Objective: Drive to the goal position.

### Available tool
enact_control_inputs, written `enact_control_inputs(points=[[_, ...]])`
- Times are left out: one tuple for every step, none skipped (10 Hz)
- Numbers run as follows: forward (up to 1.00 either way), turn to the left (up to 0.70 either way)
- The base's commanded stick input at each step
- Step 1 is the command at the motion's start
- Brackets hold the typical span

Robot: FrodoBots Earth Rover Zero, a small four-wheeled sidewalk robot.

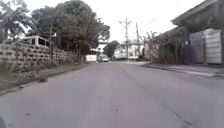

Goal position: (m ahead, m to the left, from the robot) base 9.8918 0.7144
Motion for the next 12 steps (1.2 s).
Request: enact_control_inputs(points=[[1.0,0.07],[1.0,0.07],[1.0,0.07],[1.0,0.07],[1.0,0.07],[1.0,0.07],[1.0,0.07],[1.0,0.07],[1.0,0.07],[1.0,0.0],[1.0,-0.22],[1.0,-0.23]])
